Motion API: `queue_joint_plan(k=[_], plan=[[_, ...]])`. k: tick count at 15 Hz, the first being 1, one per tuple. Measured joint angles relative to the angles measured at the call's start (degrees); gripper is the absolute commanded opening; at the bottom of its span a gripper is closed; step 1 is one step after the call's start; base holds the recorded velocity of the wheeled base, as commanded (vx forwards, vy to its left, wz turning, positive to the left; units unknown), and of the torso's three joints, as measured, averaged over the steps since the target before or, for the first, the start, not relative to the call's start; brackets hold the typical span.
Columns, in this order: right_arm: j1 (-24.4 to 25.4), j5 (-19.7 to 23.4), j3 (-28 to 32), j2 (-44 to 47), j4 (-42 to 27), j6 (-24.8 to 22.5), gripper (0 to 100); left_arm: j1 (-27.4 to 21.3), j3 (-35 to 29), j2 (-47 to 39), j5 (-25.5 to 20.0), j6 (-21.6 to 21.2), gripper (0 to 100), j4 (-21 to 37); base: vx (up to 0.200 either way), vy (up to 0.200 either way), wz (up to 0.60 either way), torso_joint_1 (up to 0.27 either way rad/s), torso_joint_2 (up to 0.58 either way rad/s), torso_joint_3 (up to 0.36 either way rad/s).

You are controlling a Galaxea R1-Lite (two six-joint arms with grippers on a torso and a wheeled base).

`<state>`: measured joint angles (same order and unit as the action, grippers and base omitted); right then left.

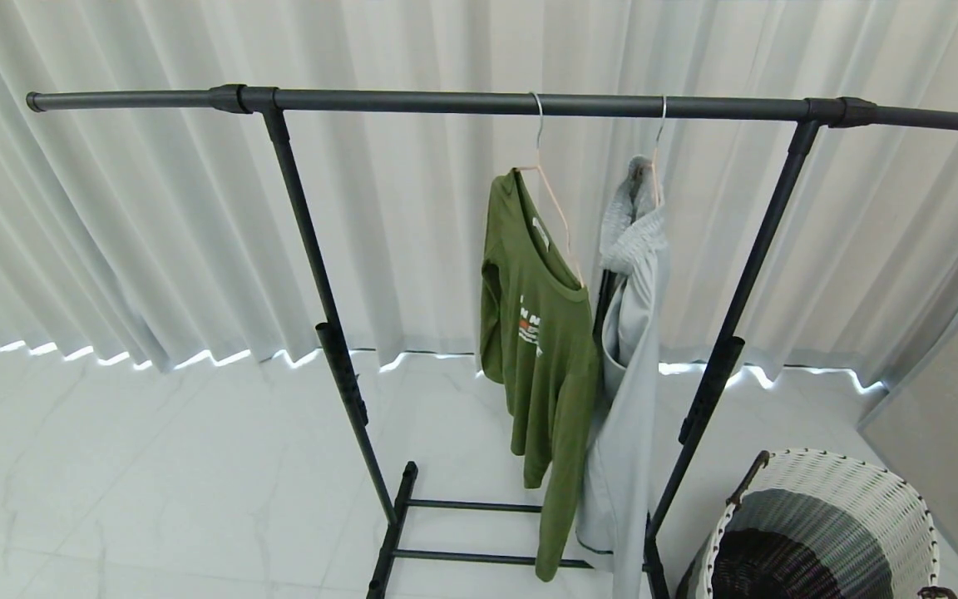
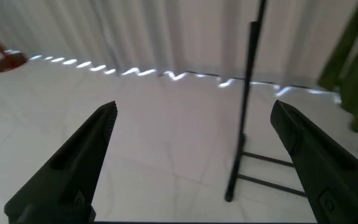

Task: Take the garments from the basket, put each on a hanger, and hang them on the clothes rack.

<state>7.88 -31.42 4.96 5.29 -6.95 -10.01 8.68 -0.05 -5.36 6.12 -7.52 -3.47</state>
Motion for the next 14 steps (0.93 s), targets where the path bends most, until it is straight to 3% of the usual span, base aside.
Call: queue_joint_plan(k=[4,9,12,14], plan=[[0.0,-0.1,-1.0,0.0,0.4,5.4,100,0.0,0.0,0.0,-2.1,2.2,100,0.5,0.0,0.0,0.0,0.0,0.0,0.0],[0.0,5.4,-1.5,0.0,1.2,5.8,100,-2.8,-0.6,0.0,-20.7,2.6,100,3.3,0.0,0.0,0.0,0.0,0.0,0.0],[0.3,5.9,-1.6,0.1,1.2,6.1,100,-5.5,-0.7,-0.1,-24.3,2.3,100,3.4,0.0,0.0,0.0,0.0,0.0,0.0],[0.7,5.9,-1.6,0.1,1.2,6.3,100,-11.2,-0.7,-0.1,-24.4,3.1,100,3.4,0.0,0.0,0.0,0.0,0.0,0.0]])
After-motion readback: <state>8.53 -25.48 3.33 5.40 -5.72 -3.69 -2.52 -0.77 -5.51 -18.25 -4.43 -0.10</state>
